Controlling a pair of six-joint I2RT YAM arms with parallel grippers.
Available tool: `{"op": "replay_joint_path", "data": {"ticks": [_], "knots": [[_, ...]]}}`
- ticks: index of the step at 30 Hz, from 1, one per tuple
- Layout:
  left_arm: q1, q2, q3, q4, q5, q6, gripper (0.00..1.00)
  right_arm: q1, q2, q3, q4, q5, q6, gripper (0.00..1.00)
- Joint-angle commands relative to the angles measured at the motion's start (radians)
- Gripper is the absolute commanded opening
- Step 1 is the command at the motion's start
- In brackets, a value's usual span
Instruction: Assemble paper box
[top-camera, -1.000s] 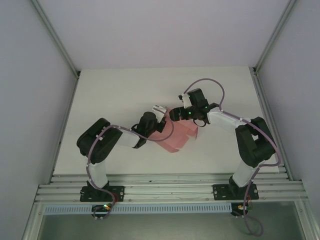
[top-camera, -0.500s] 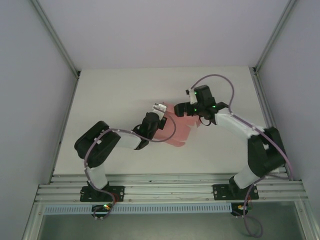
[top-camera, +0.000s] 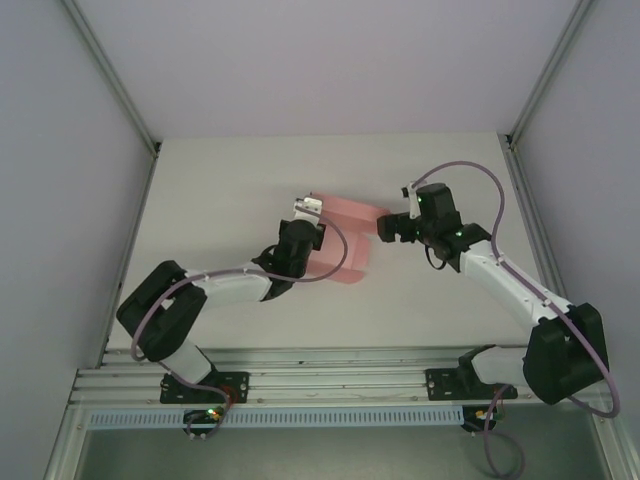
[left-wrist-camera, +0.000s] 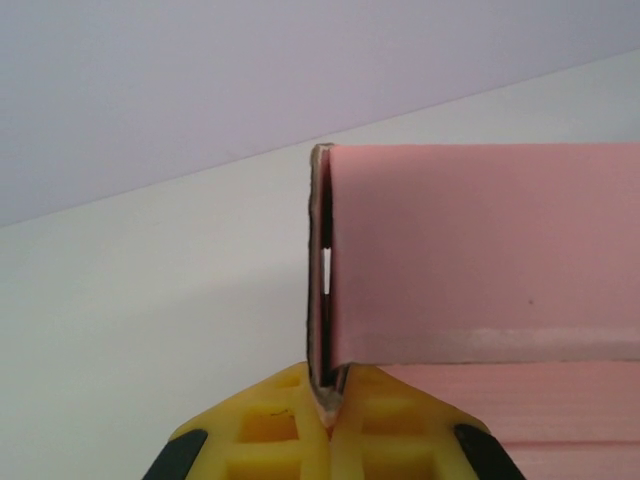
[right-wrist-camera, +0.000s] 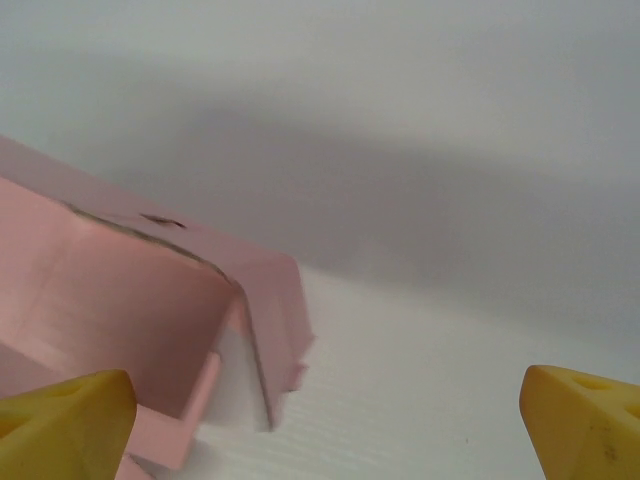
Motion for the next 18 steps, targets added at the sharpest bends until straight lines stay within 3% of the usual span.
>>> {"op": "replay_joint_path", "data": {"ticks": [1, 11, 18], "knots": [[-0.009, -0.038, -0.033, 0.010, 0.040, -0.023, 0.00, -0.015, 0.031, 0.008, 0.025, 0.011, 0.013, 1.00], [-0.018, -0.015, -0.024, 0.004, 0.051, -0.021, 0.00, -0.022, 0.011, 0.029, 0.044, -0.133, -0.031, 1.00], [-0.018, -0.031, -0.006, 0.000, 0.198, -0.128, 0.00, -0.023, 0.050, -0.071, 0.334, -0.419, 0.068, 1.00]]}}
